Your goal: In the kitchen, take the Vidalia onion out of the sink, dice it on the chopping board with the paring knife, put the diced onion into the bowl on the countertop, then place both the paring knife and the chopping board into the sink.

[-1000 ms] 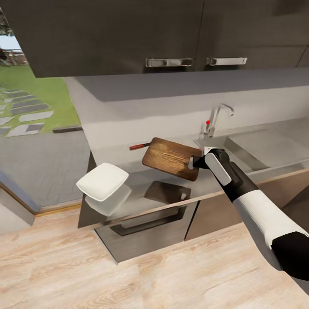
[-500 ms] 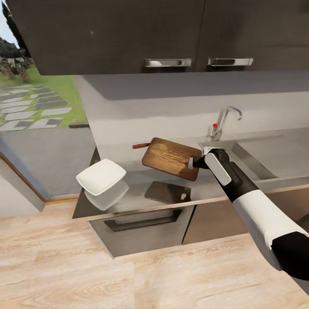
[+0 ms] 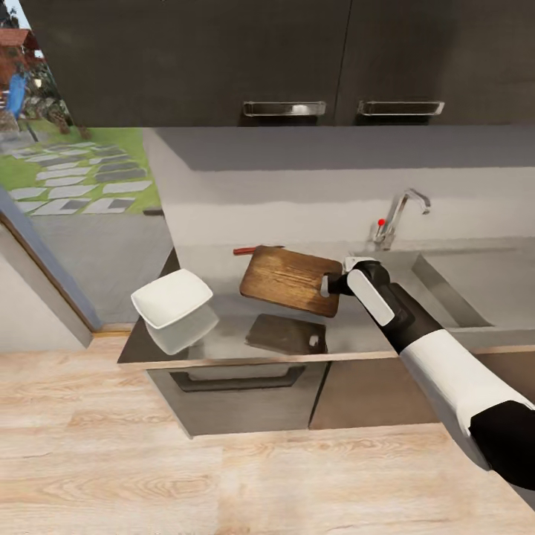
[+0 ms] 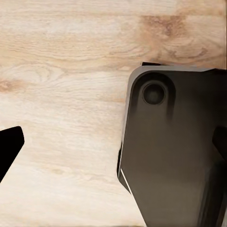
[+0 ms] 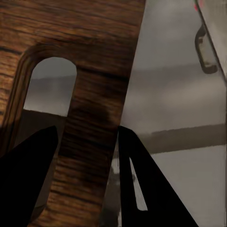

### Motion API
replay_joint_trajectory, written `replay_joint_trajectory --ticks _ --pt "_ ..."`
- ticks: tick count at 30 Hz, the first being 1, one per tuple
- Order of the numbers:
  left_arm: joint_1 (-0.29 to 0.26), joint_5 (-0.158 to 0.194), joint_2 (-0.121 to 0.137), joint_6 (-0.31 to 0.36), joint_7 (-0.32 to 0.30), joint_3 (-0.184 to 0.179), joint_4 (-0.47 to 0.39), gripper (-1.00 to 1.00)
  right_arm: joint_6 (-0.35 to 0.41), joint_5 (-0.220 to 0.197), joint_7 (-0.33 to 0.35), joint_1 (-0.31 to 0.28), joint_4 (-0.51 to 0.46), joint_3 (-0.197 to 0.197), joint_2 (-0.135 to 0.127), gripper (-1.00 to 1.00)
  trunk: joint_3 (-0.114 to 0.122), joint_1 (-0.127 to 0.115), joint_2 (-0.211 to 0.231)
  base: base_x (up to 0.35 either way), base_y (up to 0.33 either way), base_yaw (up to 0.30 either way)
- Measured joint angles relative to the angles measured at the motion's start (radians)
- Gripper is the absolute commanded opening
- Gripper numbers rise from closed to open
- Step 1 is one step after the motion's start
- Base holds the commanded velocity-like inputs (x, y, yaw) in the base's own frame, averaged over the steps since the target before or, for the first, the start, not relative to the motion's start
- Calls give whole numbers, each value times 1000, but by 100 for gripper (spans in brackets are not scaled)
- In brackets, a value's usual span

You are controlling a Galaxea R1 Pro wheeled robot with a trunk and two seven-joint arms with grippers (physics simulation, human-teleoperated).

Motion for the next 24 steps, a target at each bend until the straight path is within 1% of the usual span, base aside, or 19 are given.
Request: replay_joint_trajectory --ticks 24 --pt "0 0 1 0 0 0 0 100 -2 -1 5 0 0 5 3 -100 0 0 0 0 -325 218"
